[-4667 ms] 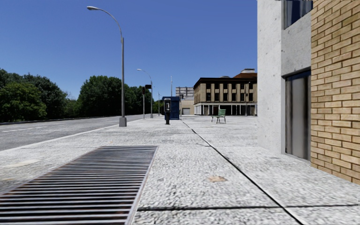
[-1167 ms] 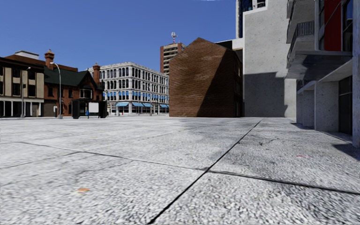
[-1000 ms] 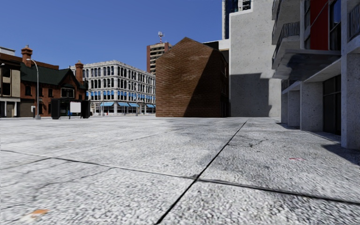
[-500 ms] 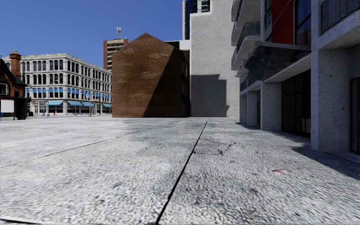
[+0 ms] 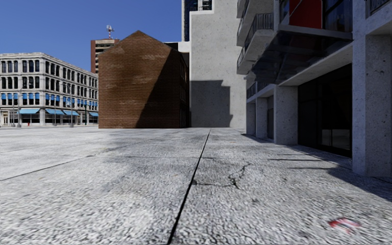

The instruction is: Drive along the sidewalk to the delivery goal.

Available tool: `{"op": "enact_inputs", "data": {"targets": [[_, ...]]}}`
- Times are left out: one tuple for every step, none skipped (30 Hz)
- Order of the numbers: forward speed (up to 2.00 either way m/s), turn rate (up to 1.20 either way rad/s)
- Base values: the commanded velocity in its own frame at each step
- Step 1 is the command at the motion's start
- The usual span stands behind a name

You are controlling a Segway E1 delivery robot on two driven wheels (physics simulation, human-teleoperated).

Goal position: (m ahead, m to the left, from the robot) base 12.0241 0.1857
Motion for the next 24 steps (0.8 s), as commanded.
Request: {"op": "enact_inputs", "data": {"targets": [[2.00, 0.00], [2.00, 0.00], [2.00, 0.00], [2.00, 0.00], [2.00, 0.00], [2.00, 0.00], [2.00, 0.00], [2.00, 0.00], [2.00, 0.00], [2.00, 0.00], [2.00, 0.00], [2.00, 0.00], [2.00, 0.00], [2.00, 0.00], [2.00, 0.00], [2.00, 0.00], [2.00, 0.00], [2.00, 0.00], [2.00, 0.00], [2.00, 0.00], [2.00, 0.00], [2.00, 0.00], [2.00, 0.00], [2.00, 0.00]]}}
